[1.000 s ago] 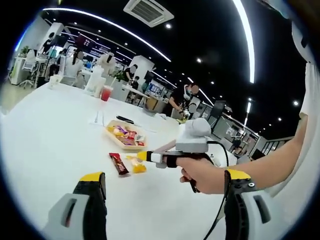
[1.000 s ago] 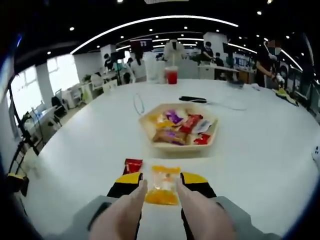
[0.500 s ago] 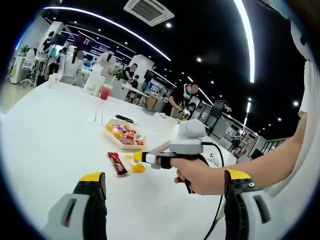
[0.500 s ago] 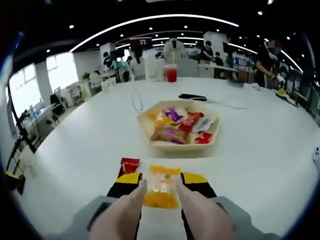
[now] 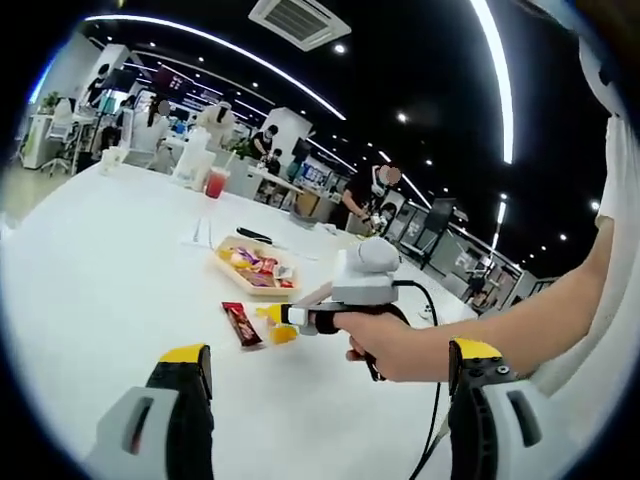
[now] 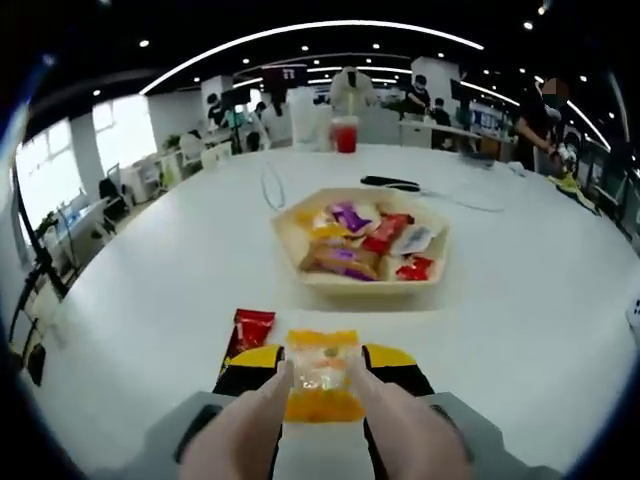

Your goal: Place the target food into the container with the food tongs after gripping and lifting it, then release it inside without dropping or visibly crushing the food.

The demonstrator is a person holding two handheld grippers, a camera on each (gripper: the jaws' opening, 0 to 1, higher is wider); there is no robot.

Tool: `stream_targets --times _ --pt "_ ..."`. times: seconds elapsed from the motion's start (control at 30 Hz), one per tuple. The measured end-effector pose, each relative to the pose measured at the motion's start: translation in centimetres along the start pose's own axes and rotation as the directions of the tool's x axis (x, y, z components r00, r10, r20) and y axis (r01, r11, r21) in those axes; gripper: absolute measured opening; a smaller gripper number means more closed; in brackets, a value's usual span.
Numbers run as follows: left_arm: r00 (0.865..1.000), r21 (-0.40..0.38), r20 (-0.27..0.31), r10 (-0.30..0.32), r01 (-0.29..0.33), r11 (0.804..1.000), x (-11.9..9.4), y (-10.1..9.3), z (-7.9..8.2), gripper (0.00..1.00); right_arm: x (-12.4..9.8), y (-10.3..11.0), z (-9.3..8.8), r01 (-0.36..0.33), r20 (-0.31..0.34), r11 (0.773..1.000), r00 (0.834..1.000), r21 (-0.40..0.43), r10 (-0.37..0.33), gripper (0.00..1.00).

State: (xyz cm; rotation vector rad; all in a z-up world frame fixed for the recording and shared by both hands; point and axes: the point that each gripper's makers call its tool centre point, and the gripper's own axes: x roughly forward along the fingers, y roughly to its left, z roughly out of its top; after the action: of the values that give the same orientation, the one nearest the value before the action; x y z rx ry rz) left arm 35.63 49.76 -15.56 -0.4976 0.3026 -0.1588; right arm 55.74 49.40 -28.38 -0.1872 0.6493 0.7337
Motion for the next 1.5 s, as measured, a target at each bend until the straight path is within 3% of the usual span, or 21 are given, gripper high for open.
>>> stream_targets --times 0.17,0.3,0.6,0.93,1.03,1.3,1.37,1.5 --pt "1.000 -0.002 -0.010 0.004 -0.004 1.000 0.0 0.1 -0.1 0.99 0.5 -0.2 -0.6 -0.001 -0.027 1.000 1.000 -0.017 0.001 0.29" --pt "1.000 -0.017 0.020 0.006 -0.006 1.000 0.2 0.1 0.5 0.99 0.6 -0.5 -0.7 -0.013 -0.042 1.000 0.999 -0.016 0.012 0.28" --pt "1.000 -0.009 0.015 -0.002 0.002 1.000 0.9 -0.3 0.0 0.99 0.5 -0.4 -0.8 -0.055 -0.024 0.996 0.998 -0.076 0.054 0.25" --pt "1.000 -0.008 -0.003 -0.023 0.023 1.000 1.5 -1.1 -0.8 0.99 0.3 -0.6 -0.8 -0.104 -0.008 0.991 0.995 -0.085 0.104 0.23" --pt "1.000 -0.010 -0.006 -0.031 0.031 0.999 1.7 -1.3 -1.0 0.99 0.4 -0.9 -0.8 -0.119 -0.013 0.993 0.993 0.009 0.119 0.22" --pt "0.999 -0.007 0.004 -0.034 0.034 0.999 1.6 -1.6 -0.9 0.99 0.5 -1.5 -0.8 -0.142 -0.015 0.987 0.990 0.070 0.144 0.21" --pt "1.000 -0.009 0.009 -0.030 0.030 1.000 1.5 -1.6 -0.9 0.99 0.3 -2.0 -0.9 -0.139 0.000 0.965 0.990 0.222 0.143 0.21" --pt "1.000 -0.010 0.011 -0.026 0.026 1.000 1.3 -1.5 -1.0 0.99 0.7 -2.6 -0.8 -0.160 0.007 0.937 0.986 0.311 0.166 0.21"
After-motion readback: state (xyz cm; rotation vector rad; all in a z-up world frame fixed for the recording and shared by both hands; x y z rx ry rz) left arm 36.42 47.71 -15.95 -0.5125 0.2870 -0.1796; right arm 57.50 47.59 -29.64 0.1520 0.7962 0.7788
